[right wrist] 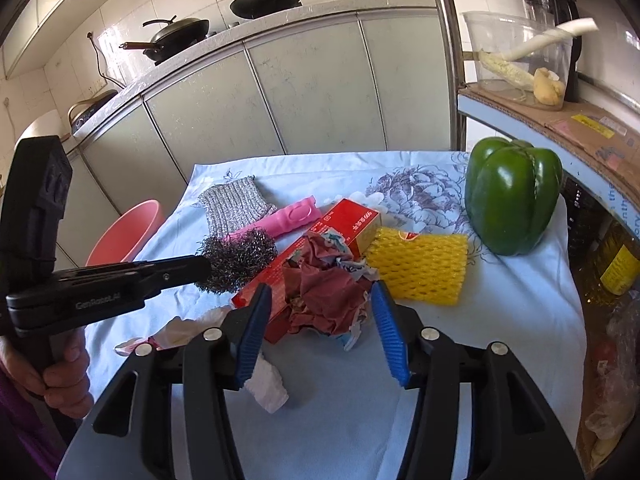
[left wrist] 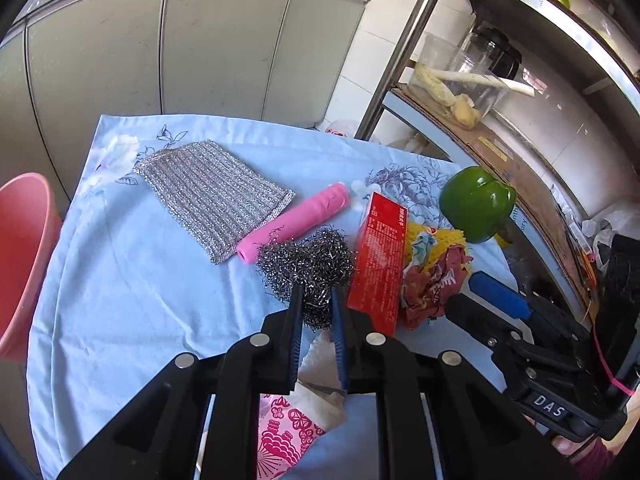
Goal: Collect trash
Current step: 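Grasp the steel wool scrubber with the left tool while the right tool grasps the crumpled dark red wrapper, then carry the steel wool and dark red wrapper over the pink bucket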
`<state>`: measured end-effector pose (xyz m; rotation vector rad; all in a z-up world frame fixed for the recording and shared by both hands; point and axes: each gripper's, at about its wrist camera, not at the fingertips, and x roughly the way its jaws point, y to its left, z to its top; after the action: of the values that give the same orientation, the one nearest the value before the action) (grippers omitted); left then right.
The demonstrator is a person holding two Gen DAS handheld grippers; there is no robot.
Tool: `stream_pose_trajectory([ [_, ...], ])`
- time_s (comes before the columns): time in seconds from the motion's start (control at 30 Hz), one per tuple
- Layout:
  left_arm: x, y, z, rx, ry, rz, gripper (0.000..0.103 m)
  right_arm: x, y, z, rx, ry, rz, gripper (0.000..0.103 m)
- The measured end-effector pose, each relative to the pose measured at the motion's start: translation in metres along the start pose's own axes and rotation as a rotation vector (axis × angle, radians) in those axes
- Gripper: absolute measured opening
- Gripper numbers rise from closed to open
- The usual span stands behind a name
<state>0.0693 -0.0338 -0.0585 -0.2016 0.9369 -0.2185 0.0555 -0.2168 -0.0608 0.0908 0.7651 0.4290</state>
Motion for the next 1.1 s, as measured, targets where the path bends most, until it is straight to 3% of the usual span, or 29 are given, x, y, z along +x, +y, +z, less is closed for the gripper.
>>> stream_pose_trajectory([
  [0.47,-0.009,0.006,0.001,-0.022,-0.017,-0.035,0.013,0.018,0.001,0.003,-0.023,0.015,-0.048,0.053],
  [0.53,-0.011,0.007,0.0,-0.024,-0.02,-0.037,0.013,0.02,-0.002,0.001,-0.005,0.027,-0.044,0.048],
  [0.57,-0.013,0.008,0.0,-0.024,-0.022,-0.037,0.013,0.021,-0.004,0.0,0.011,0.029,-0.04,0.037],
  [0.67,-0.02,0.009,-0.002,-0.024,-0.033,-0.039,0.013,0.02,-0.008,-0.001,0.036,0.034,-0.038,0.031],
  [1.1,-0.066,0.019,-0.009,-0.028,-0.126,-0.06,0.013,-0.02,0.002,0.001,0.037,-0.022,-0.043,0.03],
])
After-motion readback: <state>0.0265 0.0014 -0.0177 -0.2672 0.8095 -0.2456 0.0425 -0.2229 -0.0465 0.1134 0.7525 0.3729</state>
